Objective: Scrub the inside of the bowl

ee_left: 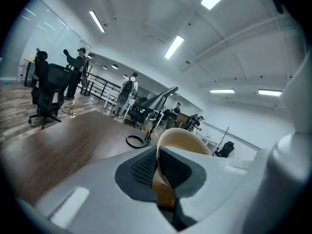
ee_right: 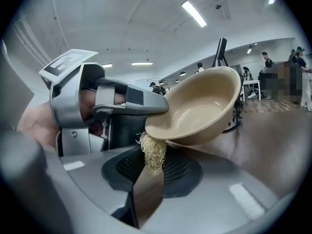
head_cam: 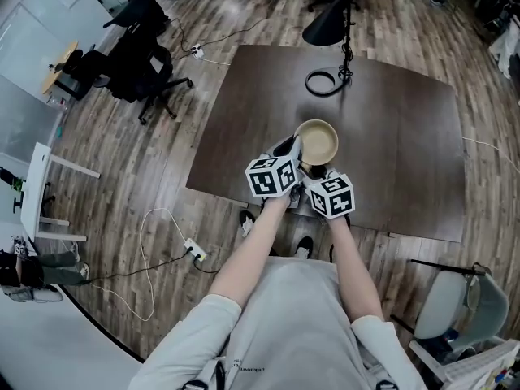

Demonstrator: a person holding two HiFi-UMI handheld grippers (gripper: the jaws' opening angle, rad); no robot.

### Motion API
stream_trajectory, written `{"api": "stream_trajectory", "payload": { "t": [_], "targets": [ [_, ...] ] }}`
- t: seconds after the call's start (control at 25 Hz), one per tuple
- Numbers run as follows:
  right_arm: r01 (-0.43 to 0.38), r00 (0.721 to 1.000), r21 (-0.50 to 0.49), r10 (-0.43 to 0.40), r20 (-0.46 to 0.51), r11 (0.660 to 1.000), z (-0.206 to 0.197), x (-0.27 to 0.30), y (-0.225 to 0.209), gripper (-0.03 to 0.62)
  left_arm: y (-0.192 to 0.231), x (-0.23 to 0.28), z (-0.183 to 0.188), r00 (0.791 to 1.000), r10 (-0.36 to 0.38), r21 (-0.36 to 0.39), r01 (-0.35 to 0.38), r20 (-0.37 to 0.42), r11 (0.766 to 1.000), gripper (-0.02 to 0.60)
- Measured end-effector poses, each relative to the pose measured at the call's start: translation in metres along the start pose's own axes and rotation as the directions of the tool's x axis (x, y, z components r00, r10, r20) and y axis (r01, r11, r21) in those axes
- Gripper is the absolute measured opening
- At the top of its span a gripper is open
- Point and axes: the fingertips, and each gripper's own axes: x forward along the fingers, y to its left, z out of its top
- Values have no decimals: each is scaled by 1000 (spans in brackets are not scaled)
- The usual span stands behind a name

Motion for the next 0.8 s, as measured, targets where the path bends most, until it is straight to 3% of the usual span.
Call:
{"api": "stream_trajectory", "payload": {
  "t": [0.24,0.44,0.8],
  "targets": [
    [16,999,-17,-16,-34,1000,-8,-23,-14,112,13,-5,10,1000,29,60,-29,5,998,17],
    [71,992,-85,-79,-96,994,-9,-42,-37,111,24,-4,16,998,59,179,-58,-1,982,17],
    [131,987,-55,-136,-85,990,9,-53,-72,111,26,-6,2,997,28,319,-2,-76,948,17]
  ]
}}
